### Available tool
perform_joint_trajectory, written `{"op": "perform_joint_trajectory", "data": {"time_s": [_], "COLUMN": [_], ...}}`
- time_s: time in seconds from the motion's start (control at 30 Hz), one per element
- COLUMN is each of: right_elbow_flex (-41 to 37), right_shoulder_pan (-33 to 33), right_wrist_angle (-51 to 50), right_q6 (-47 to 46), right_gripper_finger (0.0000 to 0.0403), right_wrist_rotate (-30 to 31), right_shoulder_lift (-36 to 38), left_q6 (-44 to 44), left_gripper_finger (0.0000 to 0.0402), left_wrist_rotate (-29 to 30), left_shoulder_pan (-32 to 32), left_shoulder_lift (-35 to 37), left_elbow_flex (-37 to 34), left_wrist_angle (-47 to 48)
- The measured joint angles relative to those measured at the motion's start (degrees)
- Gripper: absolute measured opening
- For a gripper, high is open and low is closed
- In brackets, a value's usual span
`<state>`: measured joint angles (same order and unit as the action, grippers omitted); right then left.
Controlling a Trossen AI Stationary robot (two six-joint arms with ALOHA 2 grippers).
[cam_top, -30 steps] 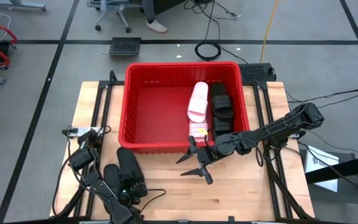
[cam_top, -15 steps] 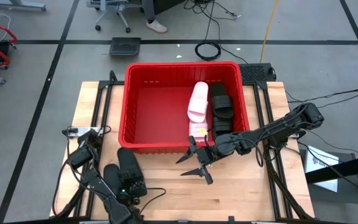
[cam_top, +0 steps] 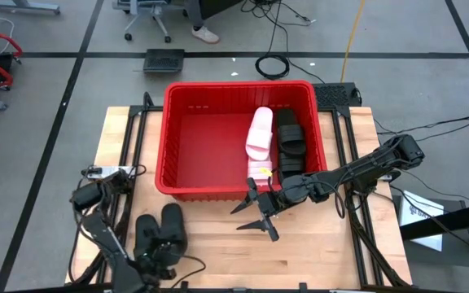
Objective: Pick and place slides into bin
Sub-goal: Put the black slide into the red container
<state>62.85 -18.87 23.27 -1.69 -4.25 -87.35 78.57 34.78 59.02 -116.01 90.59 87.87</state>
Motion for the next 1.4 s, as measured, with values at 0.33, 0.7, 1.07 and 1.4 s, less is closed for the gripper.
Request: {"op": "perform_joint_trajectory", "data": {"time_s": [0.33, 0.7, 1.07, 1.4], "right_elbow_flex": [-0.02, 0.0, 0.0, 0.09], "right_shoulder_pan": [0.02, -0.01, 1.92, 6.54], "right_wrist_angle": [1.0, 3.39, 0.75, -12.05], "right_q6": [0.42, -0.61, 5.6, 12.34], "right_gripper_finger": [0.0208, 0.0208, 0.0208, 0.0208], "right_wrist_rotate": [-0.02, -0.02, 1.33, 16.59], "right_shoulder_lift": [0.0, 0.0, 7.72, 19.66], "left_q6": [-1.88, -19.6, -37.8, -55.76], "left_gripper_finger": [0.0002, 0.0001, 0.0, 0.0], "left_wrist_rotate": [13.87, 27.31, 37.34, 37.34], "left_shoulder_pan": [5.59, 8.27, 7.01, -1.6], "left_shoulder_lift": [6.43, 13.04, 23.86, 36.47], "left_elbow_flex": [0.02, 0.02, 0.02, 0.02], "left_wrist_angle": [-7.15, -19.06, -21.18, -21.18]}}
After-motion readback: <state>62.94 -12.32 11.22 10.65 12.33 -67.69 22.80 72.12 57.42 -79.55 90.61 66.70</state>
